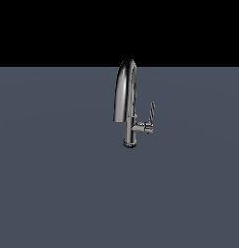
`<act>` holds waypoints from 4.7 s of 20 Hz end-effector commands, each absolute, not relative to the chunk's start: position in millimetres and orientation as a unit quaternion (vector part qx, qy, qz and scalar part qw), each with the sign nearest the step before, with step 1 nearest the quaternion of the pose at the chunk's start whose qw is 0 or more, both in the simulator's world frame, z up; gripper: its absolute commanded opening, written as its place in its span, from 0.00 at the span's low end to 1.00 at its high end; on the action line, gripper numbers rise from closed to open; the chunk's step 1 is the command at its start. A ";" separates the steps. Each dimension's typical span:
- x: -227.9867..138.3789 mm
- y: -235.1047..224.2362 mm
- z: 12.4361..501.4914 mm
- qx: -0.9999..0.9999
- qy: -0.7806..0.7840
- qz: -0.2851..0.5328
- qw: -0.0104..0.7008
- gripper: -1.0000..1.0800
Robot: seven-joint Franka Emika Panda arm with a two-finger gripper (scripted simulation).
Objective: Turn on the faucet by rotating a designated handle.
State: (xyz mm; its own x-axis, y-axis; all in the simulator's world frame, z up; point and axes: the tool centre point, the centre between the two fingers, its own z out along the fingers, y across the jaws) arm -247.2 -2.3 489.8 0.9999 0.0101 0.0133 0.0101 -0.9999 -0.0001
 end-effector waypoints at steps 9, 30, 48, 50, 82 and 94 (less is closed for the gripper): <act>-238.1 -3.1 488.9 -1.000 0.007 0.003 0.012 0.00; -137.7 -25.4 464.2 -0.970 0.152 0.115 0.153 0.00; -44.0 -70.3 399.2 -0.868 0.308 0.236 0.310 0.00; -35.0 -76.2 388.6 -0.851 0.326 0.250 0.328 0.00; 26.1 -122.2 170.9 -0.460 0.548 0.426 0.554 0.00; 25.4 -119.8 160.9 -0.440 0.553 0.431 0.560 0.00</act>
State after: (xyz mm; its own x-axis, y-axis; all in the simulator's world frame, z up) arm 25.5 -119.6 160.9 0.0150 -0.0040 -0.9999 -0.9707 0.2399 -0.0155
